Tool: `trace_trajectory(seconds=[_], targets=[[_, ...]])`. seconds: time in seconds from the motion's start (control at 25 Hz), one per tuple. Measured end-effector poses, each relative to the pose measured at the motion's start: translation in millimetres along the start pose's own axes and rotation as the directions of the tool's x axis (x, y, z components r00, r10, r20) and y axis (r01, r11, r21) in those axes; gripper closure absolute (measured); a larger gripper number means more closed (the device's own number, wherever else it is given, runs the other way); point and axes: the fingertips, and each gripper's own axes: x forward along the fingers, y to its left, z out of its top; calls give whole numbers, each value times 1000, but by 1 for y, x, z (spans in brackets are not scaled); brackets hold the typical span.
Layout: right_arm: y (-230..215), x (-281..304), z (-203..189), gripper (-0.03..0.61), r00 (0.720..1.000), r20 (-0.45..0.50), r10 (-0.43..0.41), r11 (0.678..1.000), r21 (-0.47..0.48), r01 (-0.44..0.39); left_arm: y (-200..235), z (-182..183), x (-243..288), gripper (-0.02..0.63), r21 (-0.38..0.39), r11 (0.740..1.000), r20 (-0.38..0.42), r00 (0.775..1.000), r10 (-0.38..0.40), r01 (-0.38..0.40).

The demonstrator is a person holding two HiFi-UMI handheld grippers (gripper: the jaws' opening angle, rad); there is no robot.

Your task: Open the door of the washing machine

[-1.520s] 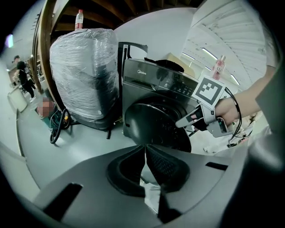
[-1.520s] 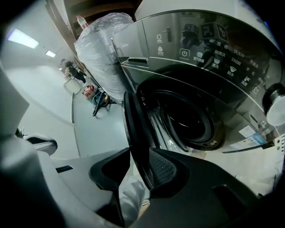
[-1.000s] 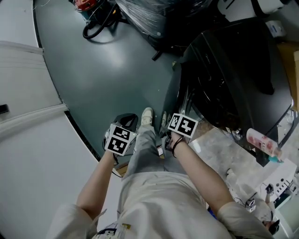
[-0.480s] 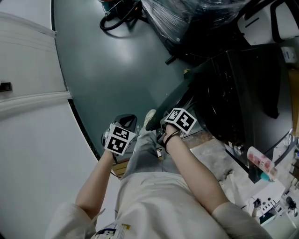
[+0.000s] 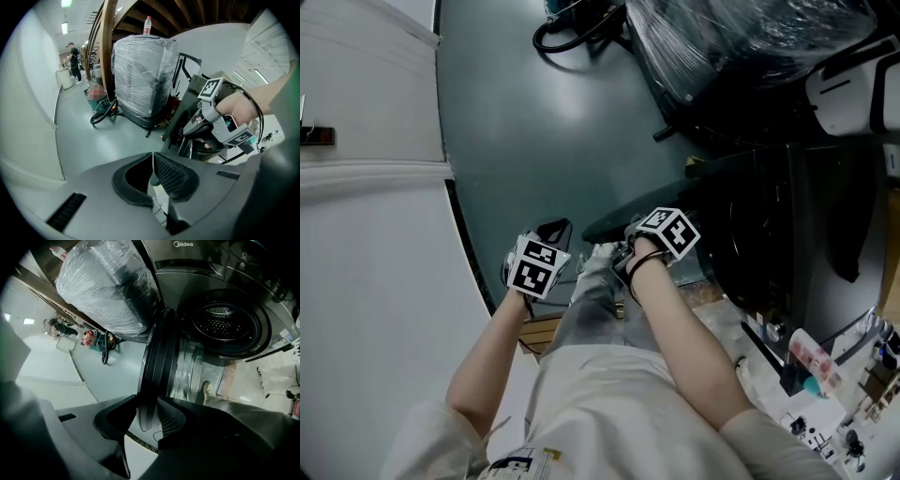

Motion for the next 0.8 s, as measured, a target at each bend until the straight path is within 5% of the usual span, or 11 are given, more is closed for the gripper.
trace_trajectory(seconds=[0.8], targets=[[71,25,28,411,997,-60,40,983,182,-29,85,52,7,586,-180,977,81,988,129,-113]])
